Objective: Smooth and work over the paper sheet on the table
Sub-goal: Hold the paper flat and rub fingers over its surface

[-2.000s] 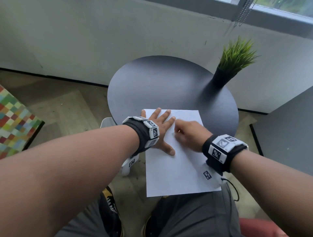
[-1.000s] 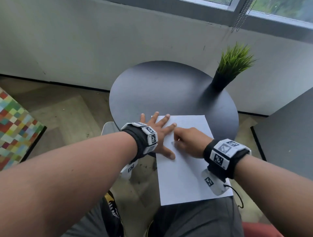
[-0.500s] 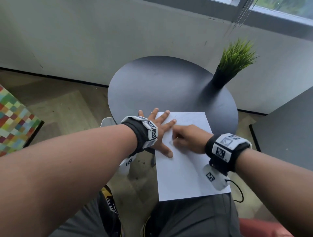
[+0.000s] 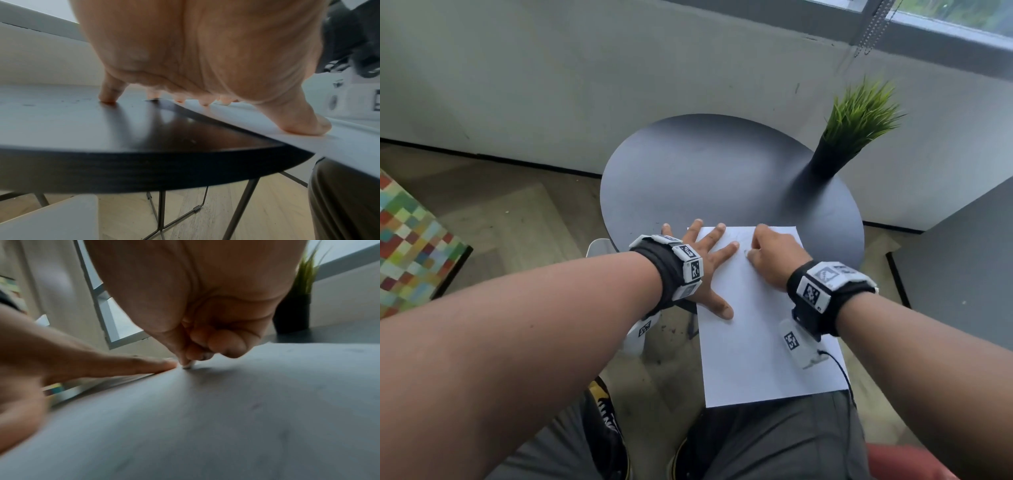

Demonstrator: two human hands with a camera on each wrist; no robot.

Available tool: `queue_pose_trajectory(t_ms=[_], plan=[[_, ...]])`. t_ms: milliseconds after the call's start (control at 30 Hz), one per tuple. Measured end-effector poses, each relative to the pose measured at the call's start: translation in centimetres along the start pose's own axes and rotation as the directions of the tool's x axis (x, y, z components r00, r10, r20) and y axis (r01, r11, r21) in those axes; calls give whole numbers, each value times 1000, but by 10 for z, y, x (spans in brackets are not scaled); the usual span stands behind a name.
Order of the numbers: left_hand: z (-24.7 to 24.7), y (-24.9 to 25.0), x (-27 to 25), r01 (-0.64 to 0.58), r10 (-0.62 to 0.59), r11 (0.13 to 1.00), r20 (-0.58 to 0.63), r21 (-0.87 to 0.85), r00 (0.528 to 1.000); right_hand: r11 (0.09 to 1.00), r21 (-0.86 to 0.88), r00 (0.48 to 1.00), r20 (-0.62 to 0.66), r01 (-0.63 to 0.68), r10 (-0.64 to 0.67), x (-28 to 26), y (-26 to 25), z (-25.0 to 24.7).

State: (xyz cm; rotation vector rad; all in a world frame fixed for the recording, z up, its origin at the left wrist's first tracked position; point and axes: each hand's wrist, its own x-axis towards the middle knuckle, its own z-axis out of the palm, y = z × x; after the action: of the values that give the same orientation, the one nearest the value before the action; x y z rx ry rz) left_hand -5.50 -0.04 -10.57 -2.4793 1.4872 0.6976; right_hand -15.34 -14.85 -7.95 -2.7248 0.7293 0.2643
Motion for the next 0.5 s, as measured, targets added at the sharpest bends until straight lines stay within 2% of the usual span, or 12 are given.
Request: queue_pose_trajectory(t_ms=[33,100,133,167,200,267,300,333,400,467,500], plan=[[0,0,0,-4,4,1000,-6,-6,1000,997,-8,996,33,81,-81,-8,-8,5],[0,-1,0,-9,9,1000,-9,-25,1000,963,17,947,176,270,-268,-27,-20,10],[0,-1,0,-9,9,1000,-5,-23,1000,952,24,924,233,305,-302,-30,-19,7],[0,-1,0,-8,8,1000,-3,-13,1000,955,17,926,241,297,-292,-26,-13,1],[0,0,0,-5,5,1000,-4,-3,1000,972,11,949,210,236,-233,-18,-5,-4],[0,0,-1,0,0,1000,-3,0,1000,999,3,996,80,34,-34,-1,14,-11],[0,0,-1,0,0,1000,-1,-3,1000,1000,-5,999,30,-28,28,2,18,-10],[0,0,-1,-2,2,1000,-1,-4,1000,999,-36,1000,13,-14,15,0,15,-7],[0,-1,-1,-5,5,1000,-2,-8,1000,986,-57,986,73,157,-153,-14,-1,5],[0,-1,0,-4,4,1000,1,-14,1000,934,-15,915,206,357,-346,-32,-13,10],[0,-1,0,-2,2,1000,5,-13,1000,925,-2,897,243,380,-368,-32,-10,7]])
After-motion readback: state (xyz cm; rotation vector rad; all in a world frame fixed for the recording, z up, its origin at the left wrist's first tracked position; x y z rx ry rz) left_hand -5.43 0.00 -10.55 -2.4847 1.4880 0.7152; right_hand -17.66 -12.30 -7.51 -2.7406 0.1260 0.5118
